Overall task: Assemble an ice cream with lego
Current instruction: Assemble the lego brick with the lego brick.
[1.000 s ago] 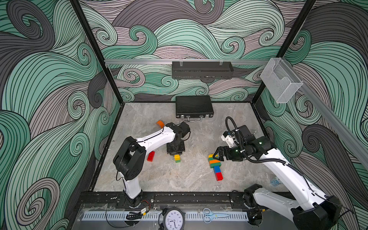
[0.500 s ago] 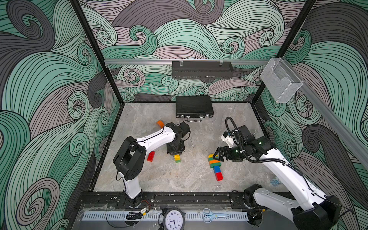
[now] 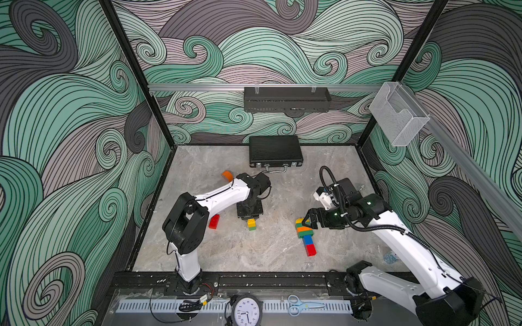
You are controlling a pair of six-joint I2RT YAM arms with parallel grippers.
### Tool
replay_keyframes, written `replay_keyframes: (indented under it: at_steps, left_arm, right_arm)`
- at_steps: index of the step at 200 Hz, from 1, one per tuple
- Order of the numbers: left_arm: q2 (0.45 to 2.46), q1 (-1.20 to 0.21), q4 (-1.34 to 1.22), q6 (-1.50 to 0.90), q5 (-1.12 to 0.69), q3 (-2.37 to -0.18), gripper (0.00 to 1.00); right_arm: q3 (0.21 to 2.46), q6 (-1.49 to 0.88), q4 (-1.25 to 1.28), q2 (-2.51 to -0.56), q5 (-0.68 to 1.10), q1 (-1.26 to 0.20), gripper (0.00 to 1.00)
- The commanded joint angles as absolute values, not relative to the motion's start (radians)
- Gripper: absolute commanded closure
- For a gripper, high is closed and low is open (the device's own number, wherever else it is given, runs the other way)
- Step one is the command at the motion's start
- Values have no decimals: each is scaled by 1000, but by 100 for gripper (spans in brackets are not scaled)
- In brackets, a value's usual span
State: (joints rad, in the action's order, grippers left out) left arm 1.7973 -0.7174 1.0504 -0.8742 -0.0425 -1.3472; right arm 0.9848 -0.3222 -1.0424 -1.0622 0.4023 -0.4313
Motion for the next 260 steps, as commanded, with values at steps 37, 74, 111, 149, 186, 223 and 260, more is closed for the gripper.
replay_keyframes:
  at_steps: [37, 74, 111, 149, 186, 223, 260]
  left_arm:
    - [1834, -757, 1063, -930, -13, -1338, 100]
    - [1841, -768, 1062, -920, -8, -1339, 100]
    - [1848, -774, 1091, -838, 23, -1337, 100]
    - [1849, -787, 1100, -832, 41, -1332, 100]
    - [1841, -801, 1014, -780, -13, -1280, 100]
    - [1865, -799, 1029, -755, -5, -1279, 100]
    - [1878, -799, 958, -799, -33, -1233, 100]
  right_arm:
    - [969, -313, -1058, -1037, 404, -424, 1]
    - [968, -308, -1057, -1035, 409, -424, 1]
    - [974, -295, -1075, -1030, 400, -424, 1]
    - [974, -294, -1078, -1035, 395, -423, 1]
    - [987, -297, -1079, -1034, 394, -423, 1]
    - [990, -293, -1084, -1044, 393, -423, 1]
    - [1000, -291, -1084, -1051, 380, -424, 1]
